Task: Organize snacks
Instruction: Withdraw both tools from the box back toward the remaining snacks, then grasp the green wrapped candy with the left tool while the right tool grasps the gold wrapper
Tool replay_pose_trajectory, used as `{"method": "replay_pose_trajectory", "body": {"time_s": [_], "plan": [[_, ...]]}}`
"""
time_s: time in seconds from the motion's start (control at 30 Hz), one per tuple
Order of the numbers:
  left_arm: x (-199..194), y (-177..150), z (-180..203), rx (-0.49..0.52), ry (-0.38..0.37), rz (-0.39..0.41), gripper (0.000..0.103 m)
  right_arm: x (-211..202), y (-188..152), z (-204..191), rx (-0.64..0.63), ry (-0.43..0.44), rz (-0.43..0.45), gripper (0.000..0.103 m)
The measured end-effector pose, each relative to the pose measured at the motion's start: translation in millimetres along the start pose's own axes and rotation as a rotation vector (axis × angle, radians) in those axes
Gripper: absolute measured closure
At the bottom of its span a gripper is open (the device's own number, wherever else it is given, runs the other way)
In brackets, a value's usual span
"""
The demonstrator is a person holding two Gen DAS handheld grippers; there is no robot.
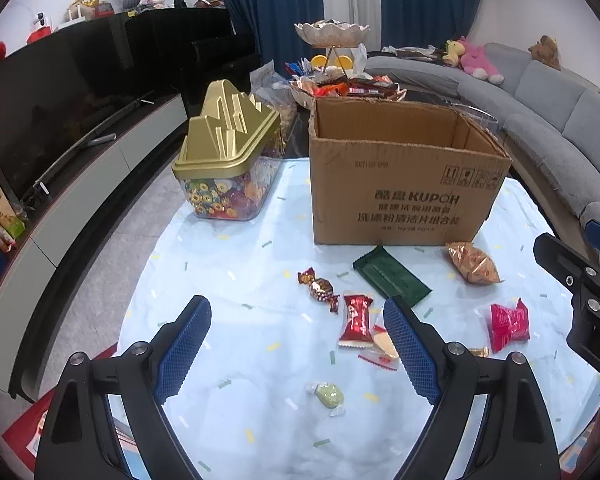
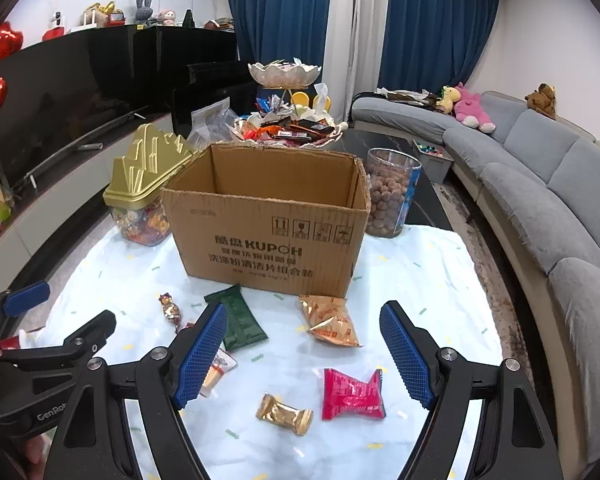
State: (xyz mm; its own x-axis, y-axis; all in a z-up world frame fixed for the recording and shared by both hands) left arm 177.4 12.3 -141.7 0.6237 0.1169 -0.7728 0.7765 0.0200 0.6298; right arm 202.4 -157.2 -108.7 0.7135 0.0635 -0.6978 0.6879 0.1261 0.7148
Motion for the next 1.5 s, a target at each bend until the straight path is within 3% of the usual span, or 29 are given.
{"method": "replay_pose_trajectory", "body": {"time_s": [0.63, 1.07, 1.5], "plan": [[30, -54, 1, -0.002, -0.003, -0.036, 0.015, 29, -57, -10, -0.024, -0.003, -0.061, 0.024], [57, -69, 5, 0.01, 0.018, -0.055, 0.015, 55, -84, -14, -0.023, 0.014, -0.1, 0.024], [80, -86, 6, -0.005, 0.001, -0.144, 0.018, 78, -97, -14, -0.009, 0.035, -0.148, 0.024]]}}
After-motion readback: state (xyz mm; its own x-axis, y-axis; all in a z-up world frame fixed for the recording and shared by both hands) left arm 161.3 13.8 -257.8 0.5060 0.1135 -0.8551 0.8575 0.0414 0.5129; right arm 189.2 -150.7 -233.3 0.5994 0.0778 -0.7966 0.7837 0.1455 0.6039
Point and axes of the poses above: each gripper's, at about its wrist camera, not at the fingertips, and x roughly the way its jaws point, z to its right, y to its top, the point moved 3 cm from there along x, roughly the way its jaws point, and after that the axes turned 4 degrees about -z, right-handed, at the moved point
